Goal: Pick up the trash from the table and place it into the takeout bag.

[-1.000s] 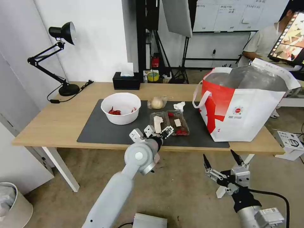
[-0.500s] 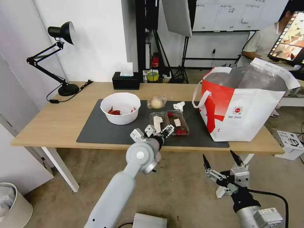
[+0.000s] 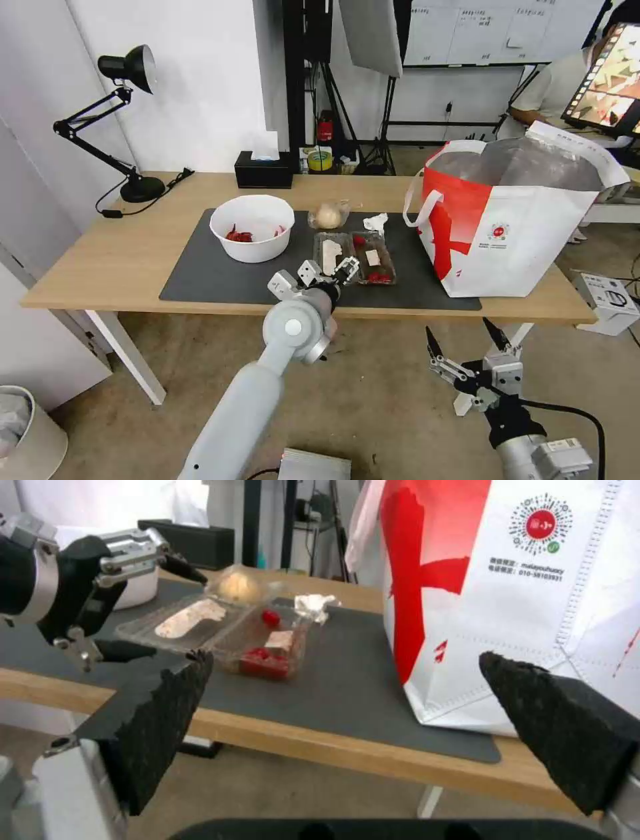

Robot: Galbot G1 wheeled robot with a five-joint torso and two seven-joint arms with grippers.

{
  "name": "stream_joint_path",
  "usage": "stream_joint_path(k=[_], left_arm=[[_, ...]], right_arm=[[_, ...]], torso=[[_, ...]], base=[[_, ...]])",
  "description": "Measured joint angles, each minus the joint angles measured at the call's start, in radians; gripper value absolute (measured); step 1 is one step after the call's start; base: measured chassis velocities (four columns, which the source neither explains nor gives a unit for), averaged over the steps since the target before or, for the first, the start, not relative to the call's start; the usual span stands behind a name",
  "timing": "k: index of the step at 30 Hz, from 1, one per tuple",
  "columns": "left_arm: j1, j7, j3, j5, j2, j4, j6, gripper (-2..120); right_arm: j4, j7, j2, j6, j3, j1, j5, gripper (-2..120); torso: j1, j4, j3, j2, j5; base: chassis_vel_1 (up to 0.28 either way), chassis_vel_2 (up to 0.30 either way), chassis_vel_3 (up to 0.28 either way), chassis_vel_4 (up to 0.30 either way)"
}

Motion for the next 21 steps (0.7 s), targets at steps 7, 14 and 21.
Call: stream_joint_path(k=[7, 14, 21], left_arm=[[0.003, 0.024, -0.011, 0.027, -0.006, 0.002, -0.039, 100], [0.004, 0.060, -0.013, 0.044, -0.002, -0.009, -0.070, 100], [-0.010, 0.081, -0.012, 0.045, 0.003, -0.018, -0.079, 100]], right_arm=[[-0.001, -0.002, 0.001, 0.001, -0.003, -0.001, -0.006, 100], [0.001, -0.003, 0.001, 0.001, -0.004, -0.002, -0.008, 100], [0.013, -0.003, -0.002, 0.002, -0.001, -0.012, -0.009, 100]], torso=[[0.000, 0.0000, 0.000, 0.000, 0.0002], [0.000, 0.0002, 0.000, 0.000, 0.0002], [0.000, 0.0002, 0.000, 0.000, 0.0002]], base=[[0.000, 0.000, 0.000, 0.000], [0.000, 0.000, 0.000, 0.000], [0.000, 0.000, 0.000, 0.000]])
